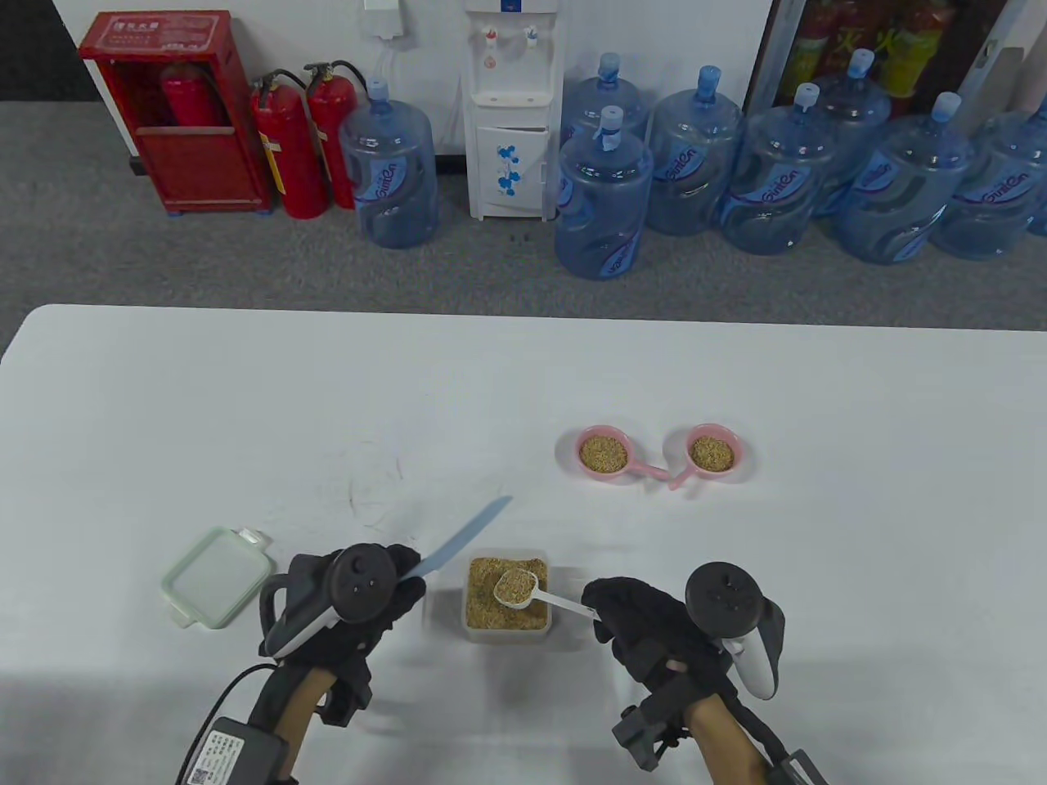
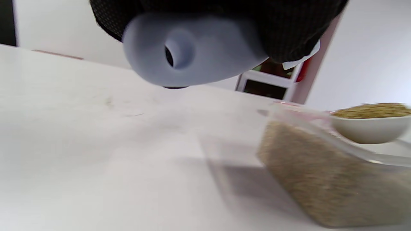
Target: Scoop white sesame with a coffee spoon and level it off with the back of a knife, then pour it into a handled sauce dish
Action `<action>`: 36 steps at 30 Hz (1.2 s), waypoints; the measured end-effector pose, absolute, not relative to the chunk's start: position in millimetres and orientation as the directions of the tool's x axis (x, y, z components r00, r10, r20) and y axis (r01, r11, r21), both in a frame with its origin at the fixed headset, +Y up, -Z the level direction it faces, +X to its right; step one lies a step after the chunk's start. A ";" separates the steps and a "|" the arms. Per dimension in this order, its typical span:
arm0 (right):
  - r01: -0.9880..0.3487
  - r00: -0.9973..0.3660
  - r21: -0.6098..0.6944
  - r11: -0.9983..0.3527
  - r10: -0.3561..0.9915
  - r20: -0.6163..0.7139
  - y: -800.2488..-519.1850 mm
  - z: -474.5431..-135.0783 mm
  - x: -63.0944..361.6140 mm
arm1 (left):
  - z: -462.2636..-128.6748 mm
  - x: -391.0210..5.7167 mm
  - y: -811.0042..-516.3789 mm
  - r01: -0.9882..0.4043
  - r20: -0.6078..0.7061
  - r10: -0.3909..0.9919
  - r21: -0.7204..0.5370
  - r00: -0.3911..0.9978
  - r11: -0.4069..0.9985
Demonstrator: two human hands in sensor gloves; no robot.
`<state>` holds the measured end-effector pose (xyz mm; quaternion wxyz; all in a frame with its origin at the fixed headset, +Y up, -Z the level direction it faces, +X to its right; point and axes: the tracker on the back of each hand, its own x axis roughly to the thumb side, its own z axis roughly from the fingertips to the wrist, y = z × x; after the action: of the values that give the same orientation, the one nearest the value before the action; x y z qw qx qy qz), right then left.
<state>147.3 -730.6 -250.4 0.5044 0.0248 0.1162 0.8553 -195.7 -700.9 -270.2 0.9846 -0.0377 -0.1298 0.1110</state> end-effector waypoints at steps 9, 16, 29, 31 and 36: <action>-0.857 -0.491 0.221 -0.465 0.868 -0.075 -729.9 -250.0 147.6 | -256.2 -167.0 -704.2 -0.177 0.436 0.245 -0.193 0.866 0.965; -0.855 -0.492 0.224 -0.467 0.868 -0.070 -729.4 -249.9 147.8 | -253.3 -159.1 -707.6 -0.109 0.448 0.184 -0.189 0.875 0.976; -0.858 -0.484 0.233 -0.458 0.873 -0.066 -729.0 -249.6 147.0 | -256.5 -164.4 -708.2 -0.063 0.404 0.129 -0.173 0.906 0.983; -0.858 -0.483 0.235 -0.457 0.873 -0.067 -728.8 -249.5 147.0 | -256.7 -164.9 -707.6 -0.052 0.397 0.117 -0.171 0.910 0.984; -0.859 -0.481 0.235 -0.455 0.874 -0.066 -728.2 -249.2 147.3 | -257.1 -166.2 -705.9 -0.040 0.385 0.100 -0.161 0.918 0.986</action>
<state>147.3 -728.2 -249.2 0.5082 0.0323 0.1187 0.8524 -166.2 -705.9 -257.1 0.9763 -0.0752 -0.1997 0.0357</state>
